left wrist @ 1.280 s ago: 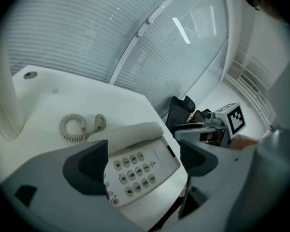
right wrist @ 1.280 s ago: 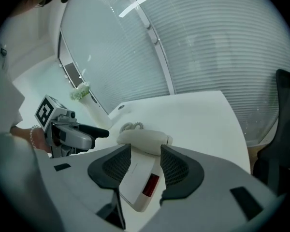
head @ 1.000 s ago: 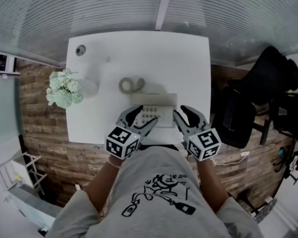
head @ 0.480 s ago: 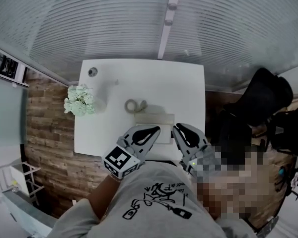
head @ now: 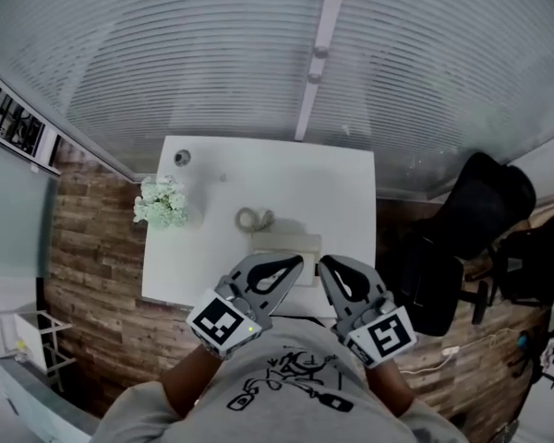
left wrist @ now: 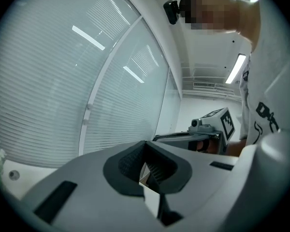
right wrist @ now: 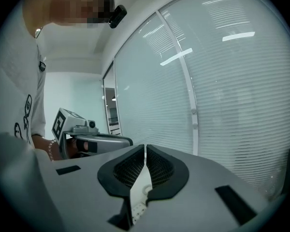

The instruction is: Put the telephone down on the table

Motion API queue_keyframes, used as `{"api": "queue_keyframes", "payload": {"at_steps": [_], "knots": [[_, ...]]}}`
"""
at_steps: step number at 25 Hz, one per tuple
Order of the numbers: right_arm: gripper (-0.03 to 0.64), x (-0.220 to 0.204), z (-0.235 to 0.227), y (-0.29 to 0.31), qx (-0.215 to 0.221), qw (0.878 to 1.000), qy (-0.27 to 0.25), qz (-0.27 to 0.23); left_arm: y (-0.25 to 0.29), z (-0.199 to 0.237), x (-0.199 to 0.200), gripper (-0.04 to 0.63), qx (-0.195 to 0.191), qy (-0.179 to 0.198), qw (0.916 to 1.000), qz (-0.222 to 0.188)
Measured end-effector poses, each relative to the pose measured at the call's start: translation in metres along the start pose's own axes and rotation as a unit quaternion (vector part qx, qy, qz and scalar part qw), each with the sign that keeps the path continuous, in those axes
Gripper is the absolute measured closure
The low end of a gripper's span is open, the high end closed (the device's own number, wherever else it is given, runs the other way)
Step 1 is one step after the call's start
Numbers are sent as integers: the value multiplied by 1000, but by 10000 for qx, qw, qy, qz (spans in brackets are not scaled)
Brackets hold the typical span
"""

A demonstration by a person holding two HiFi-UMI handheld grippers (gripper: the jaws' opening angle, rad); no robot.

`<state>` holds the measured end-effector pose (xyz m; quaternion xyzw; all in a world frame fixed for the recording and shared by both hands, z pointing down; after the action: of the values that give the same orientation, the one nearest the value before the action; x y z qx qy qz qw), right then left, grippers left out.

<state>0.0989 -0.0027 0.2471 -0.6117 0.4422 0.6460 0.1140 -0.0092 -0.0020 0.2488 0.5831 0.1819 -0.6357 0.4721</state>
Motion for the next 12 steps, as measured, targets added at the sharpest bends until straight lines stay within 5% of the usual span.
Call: {"api": "queue_keyframes", "payload": {"at_steps": [12], "knots": [[575, 17, 10, -10, 70, 9996, -148, -217, -10, -8, 16, 592, 118, 96, 9999, -75]]}}
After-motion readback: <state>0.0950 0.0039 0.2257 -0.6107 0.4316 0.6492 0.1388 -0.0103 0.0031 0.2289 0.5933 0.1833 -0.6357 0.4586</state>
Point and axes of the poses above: the fingertips, and each gripper's own axes: y forward along the fingers, z to its left, x out of its top, the point moved 5 cm from there along -y, backward along the fingers, and after that the axes turned 14 degrees about z, right-handed, at the moved point
